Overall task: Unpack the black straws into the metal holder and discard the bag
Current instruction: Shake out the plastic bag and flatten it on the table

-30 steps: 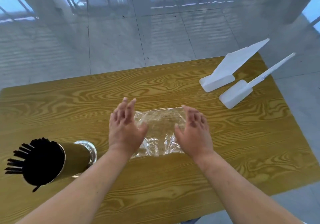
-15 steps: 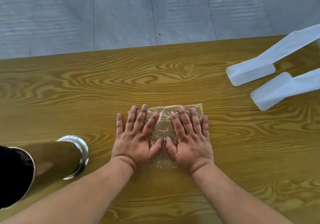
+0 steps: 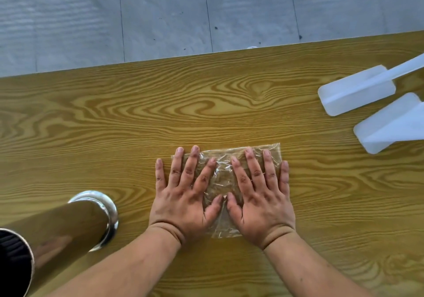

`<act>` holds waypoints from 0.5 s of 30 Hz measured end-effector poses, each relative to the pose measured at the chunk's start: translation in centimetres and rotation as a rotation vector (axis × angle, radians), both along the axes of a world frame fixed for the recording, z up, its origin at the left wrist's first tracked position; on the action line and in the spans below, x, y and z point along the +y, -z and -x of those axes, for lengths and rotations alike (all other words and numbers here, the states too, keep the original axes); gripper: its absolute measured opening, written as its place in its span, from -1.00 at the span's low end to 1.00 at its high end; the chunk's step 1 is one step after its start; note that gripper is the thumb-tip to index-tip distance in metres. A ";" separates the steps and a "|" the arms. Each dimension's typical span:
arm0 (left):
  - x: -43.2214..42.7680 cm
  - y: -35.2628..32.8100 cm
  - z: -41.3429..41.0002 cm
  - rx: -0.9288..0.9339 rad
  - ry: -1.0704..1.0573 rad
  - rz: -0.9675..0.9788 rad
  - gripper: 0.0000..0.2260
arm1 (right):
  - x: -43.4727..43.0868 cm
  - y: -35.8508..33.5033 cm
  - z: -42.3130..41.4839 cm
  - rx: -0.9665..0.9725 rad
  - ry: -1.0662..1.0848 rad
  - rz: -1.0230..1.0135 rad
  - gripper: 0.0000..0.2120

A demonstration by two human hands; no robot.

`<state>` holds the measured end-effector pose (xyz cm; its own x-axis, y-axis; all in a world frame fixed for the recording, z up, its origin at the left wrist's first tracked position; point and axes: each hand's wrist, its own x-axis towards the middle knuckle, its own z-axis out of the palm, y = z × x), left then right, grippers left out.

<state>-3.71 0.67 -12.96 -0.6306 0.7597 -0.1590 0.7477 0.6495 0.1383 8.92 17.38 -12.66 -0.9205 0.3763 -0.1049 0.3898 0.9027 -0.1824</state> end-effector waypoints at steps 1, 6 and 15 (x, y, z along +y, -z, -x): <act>0.0 0.0 0.0 0.001 0.002 0.002 -0.24 | 0.0 0.0 0.0 0.001 -0.002 -0.004 -0.25; -0.1 0.1 0.1 0.009 0.007 0.013 -0.24 | 0.0 0.1 0.0 0.003 -0.004 -0.006 -0.25; -0.1 0.3 0.0 0.013 0.014 -0.004 -0.26 | -0.1 0.2 0.0 0.009 -0.001 -0.018 -0.27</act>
<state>-3.72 0.56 -13.31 -0.6220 0.7689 -0.1478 0.7582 0.6386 0.1315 8.92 17.30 -12.89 -0.9217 0.3775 -0.0896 0.3876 0.9061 -0.1697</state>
